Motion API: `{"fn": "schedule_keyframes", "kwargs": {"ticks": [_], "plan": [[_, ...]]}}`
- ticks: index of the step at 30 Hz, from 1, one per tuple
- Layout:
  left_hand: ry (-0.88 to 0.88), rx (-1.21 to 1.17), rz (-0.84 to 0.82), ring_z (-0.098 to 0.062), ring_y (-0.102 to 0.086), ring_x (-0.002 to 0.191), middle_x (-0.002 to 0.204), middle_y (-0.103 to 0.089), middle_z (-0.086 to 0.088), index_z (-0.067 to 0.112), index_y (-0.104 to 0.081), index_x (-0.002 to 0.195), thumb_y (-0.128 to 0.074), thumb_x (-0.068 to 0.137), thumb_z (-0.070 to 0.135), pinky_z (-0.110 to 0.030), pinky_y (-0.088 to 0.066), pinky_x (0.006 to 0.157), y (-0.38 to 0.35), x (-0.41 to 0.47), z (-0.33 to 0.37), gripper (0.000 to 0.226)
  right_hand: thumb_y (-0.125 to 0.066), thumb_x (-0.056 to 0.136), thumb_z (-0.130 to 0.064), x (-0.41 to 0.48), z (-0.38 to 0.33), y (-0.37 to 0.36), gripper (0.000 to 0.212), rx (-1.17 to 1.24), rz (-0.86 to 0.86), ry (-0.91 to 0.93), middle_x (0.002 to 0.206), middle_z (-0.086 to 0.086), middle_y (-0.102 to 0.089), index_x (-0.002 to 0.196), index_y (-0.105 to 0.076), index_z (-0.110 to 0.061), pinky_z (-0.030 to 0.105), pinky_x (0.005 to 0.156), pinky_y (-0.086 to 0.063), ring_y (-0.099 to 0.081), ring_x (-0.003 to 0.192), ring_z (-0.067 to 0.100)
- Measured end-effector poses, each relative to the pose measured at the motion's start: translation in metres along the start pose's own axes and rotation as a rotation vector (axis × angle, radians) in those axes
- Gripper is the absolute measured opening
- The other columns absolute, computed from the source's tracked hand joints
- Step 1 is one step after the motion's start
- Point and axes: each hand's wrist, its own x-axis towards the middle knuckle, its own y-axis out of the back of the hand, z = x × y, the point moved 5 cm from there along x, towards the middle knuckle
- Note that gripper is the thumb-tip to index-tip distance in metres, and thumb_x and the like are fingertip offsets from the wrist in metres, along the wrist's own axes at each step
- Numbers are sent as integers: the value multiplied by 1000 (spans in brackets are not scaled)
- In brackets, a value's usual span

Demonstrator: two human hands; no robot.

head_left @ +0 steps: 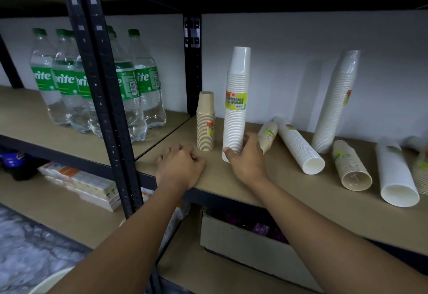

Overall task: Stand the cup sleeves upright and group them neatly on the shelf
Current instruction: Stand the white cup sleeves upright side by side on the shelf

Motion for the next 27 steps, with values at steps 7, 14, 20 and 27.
{"fn": "schedule_keyframes", "kwargs": {"ticks": [7, 14, 20, 27], "plan": [[9, 5, 5, -24, -46, 110, 112, -55, 3, 30, -60, 92, -49, 85, 48, -42, -34, 95, 0, 0, 0, 22, -67, 91, -24, 0, 1, -2, 55, 13, -14, 0, 134, 8, -58, 138, -42, -11, 30, 90, -42, -53, 122, 30], [20, -3, 11, -24, -46, 109, 111, -55, 3, 30, -61, 92, -50, 84, 47, -42, -34, 94, -1, 0, 0, 22, -66, 92, -22, 0, 0, -1, 53, 25, -21, -3, 132, 8, -60, 138, -43, -12, 31, 90, -44, -56, 119, 29], [12, -2, 8, -24, -46, 109, 111, -55, 2, 29, -61, 94, -49, 85, 48, -42, -35, 94, 1, -2, 1, 24, -70, 87, -25, -6, -2, 2, 61, 30, -21, -1, 134, 7, -58, 140, -41, -14, 38, 96, -49, -56, 120, 27], [-9, -21, -26, -25, -47, 110, 113, -56, 0, 28, -61, 95, -49, 87, 46, -43, -37, 95, 4, -5, 3, 23, -67, 85, -28, -15, 0, 29, 47, 25, 56, -47, 119, 2, -58, 128, -52, -15, 25, 81, -42, -57, 100, 14]]}}
